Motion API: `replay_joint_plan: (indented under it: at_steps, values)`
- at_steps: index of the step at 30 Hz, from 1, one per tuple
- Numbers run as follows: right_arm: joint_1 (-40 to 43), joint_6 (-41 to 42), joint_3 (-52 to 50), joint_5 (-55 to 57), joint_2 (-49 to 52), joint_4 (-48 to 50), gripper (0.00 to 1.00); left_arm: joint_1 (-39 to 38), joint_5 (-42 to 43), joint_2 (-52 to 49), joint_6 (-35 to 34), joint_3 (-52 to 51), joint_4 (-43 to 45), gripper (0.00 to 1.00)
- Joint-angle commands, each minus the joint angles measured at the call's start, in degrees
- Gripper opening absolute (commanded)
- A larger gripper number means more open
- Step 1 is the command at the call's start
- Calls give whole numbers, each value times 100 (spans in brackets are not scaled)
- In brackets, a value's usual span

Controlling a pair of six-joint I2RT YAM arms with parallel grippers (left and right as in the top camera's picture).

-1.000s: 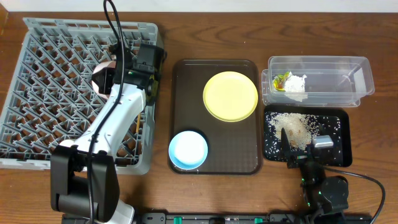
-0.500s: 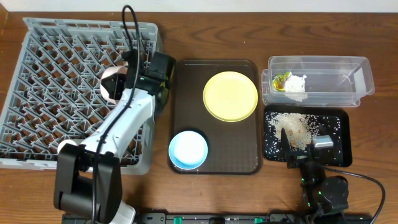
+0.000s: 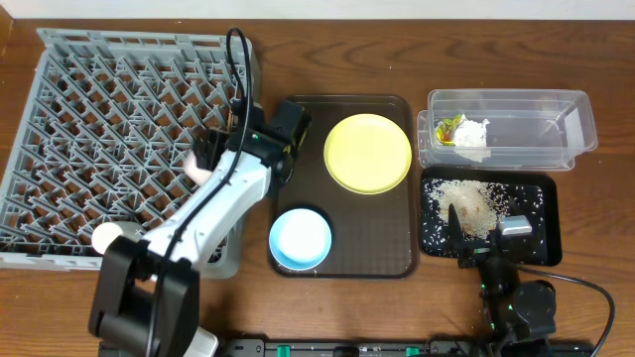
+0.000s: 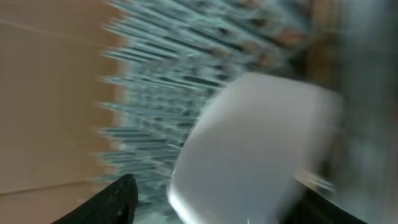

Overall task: Sort waste into correct bins and load items into the dishwasher
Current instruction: 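Grasp the light-blue bowl with the left gripper and lift it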

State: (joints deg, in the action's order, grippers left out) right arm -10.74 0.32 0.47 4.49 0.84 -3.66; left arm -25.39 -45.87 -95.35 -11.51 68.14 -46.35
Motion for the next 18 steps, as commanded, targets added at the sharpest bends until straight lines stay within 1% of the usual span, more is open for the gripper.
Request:
replay_joint_plan:
  at_steps: [1, 4, 5, 7, 8, 12, 18]
  values:
    - [63, -61, -15, -9, -24, -17, 99, 2, 2339, 520, -726, 11, -125, 70]
    - [63, -61, -15, -9, -24, -17, 99, 2, 4317, 861, -726, 11, -142, 70]
    - [63, -61, -15, -9, -24, -17, 99, 0, 4854, 935, -723, 11, -146, 69]
    - [63, -61, -15, -9, -24, -17, 99, 0, 5574, 1003, -721, 11, -256, 69]
    - [63, -61, -15, -9, -22, -17, 99, -2, 5761, 999, -702, 9, -382, 68]
    - [63, -61, -15, -9, -24, -17, 99, -4, 5814, 929, -498, -238, -817, 66]
    - [63, -61, -15, -9, -24, -17, 99, 24, 5727, 929, -446, -1104, -632, 64]
